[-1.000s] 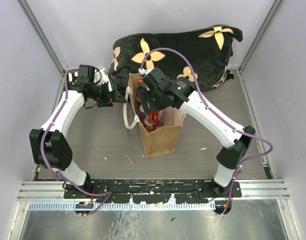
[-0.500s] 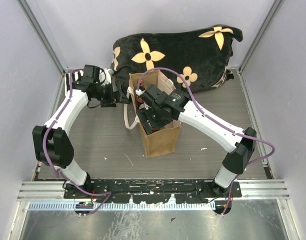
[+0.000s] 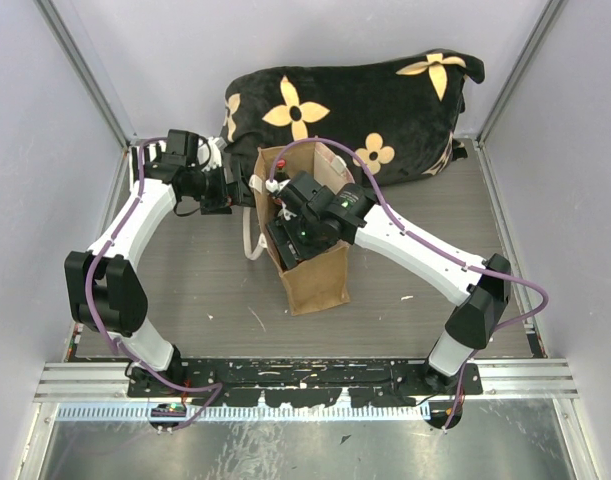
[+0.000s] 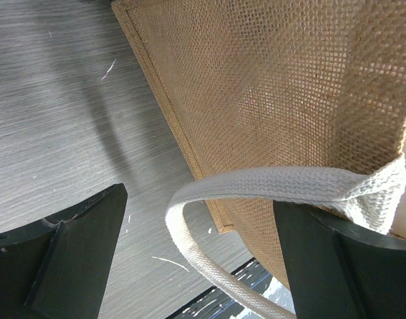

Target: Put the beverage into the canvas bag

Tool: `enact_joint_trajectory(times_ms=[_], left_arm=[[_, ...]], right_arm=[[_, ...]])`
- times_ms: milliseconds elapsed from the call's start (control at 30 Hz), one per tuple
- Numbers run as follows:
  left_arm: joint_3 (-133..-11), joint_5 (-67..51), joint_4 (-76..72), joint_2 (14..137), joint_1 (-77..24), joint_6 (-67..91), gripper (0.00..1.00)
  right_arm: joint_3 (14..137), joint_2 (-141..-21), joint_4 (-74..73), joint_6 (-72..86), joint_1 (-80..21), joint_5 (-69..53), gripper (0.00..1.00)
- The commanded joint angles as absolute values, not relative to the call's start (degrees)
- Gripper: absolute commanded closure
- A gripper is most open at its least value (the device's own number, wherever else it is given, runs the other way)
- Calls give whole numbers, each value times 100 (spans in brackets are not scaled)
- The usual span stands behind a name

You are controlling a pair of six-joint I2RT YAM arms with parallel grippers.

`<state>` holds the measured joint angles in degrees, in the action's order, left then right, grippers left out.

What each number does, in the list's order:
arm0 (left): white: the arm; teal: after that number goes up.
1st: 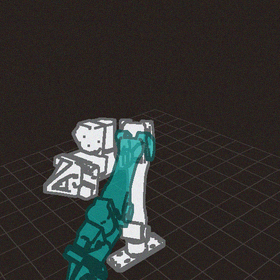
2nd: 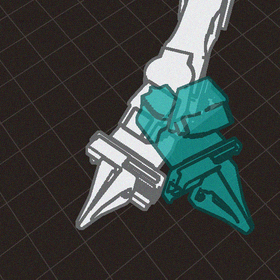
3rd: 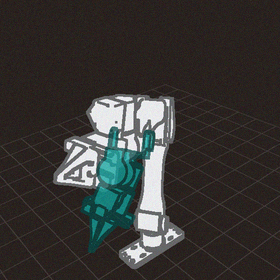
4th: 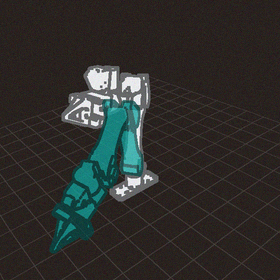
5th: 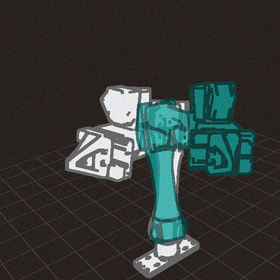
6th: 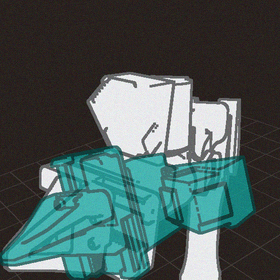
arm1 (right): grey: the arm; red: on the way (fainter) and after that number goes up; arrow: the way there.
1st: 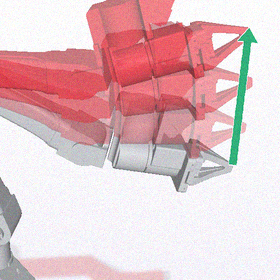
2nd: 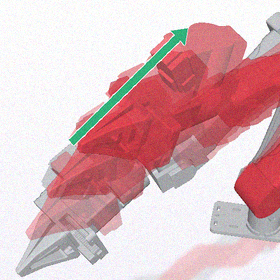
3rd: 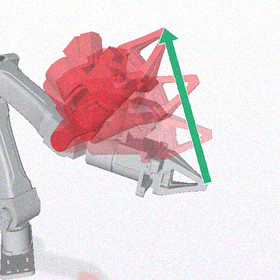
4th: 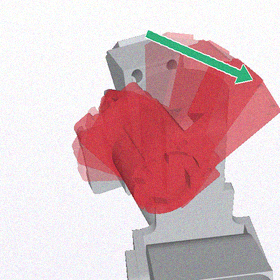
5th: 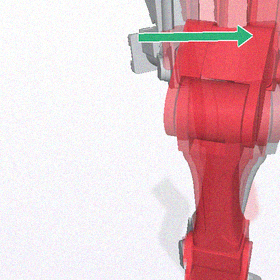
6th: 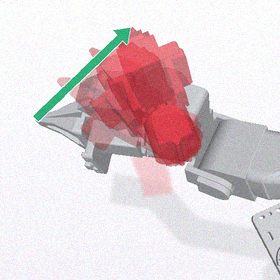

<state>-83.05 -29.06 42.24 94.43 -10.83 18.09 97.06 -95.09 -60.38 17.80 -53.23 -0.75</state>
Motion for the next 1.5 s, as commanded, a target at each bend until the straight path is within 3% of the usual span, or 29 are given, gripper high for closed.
enact_joint_trajectory(times_ms=[0, 433, 900, 1467], left_arm=[[-8356, -2952, 4083, 9460, -1102, 1767, 2], [-8358, -2988, 3993, 9558, -1157, 1794, 2], [-8260, -2939, 3963, 9525, -1194, 1749, 2], [-8541, -4207, 5232, 8462, -1193, 1560, 1]], right_arm=[[9795, -9369, -6133, 1854, -5436, -299, 99], [11083, -9551, -6775, 1825, -5438, -518, 99], [10630, -9989, -6355, 1405, -5440, -1766, 99], [10432, -9714, -6362, 1418, -5440, -186, 99]])
